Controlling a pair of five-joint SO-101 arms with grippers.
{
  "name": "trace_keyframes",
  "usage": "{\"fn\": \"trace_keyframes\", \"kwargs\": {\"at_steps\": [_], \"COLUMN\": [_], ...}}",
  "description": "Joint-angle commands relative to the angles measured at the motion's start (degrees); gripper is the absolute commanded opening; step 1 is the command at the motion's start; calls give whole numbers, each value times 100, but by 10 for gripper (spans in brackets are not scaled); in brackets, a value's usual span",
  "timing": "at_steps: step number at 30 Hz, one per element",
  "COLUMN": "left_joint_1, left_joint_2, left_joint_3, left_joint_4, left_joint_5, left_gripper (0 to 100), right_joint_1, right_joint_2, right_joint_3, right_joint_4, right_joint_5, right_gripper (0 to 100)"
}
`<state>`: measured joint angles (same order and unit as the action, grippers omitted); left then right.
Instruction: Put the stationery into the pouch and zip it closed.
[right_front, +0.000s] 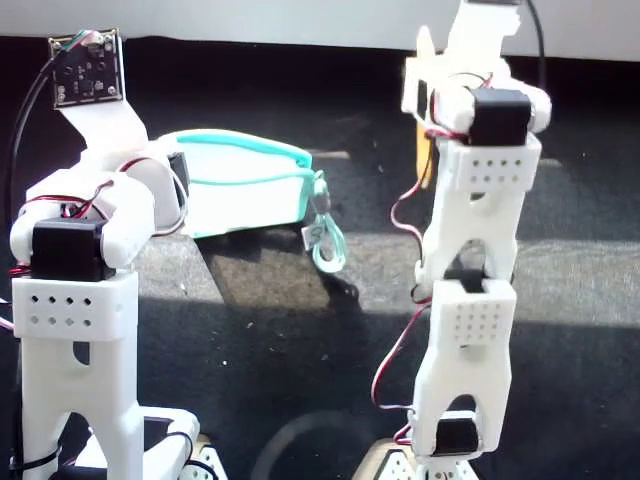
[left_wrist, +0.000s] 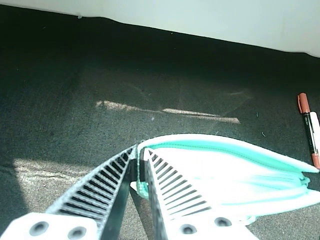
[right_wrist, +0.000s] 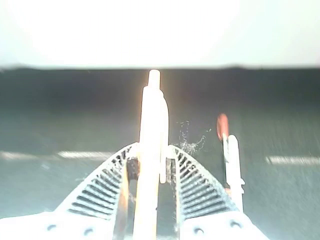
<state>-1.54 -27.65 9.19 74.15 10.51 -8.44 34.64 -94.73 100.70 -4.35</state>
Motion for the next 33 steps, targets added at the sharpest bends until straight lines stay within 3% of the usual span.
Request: {"fn": "trace_keyframes", "kwargs": {"at_steps": [1,13,23,27,33], "left_joint_1": [22,31,31,31,22], "left_joint_2": [75,75,75,75,75], "left_joint_3": [127,136,127,127,127], "left_joint_4": [123,141,141,141,141], "left_joint_5": [0,105,360,352,352], "left_gripper": [9,9,9,9,9], "right_joint_1": [-409,-1727,-2519,-2440,-1130], "right_joint_2": [-1077,-1710,-1701,-1569,-1174], "right_joint_3": [-602,-620,-585,-576,-523], "right_joint_4": [31,-4,-910,-831,48], "right_joint_5": [-396,-431,-431,-413,-413], "right_gripper": [6,6,6,6,6]}}
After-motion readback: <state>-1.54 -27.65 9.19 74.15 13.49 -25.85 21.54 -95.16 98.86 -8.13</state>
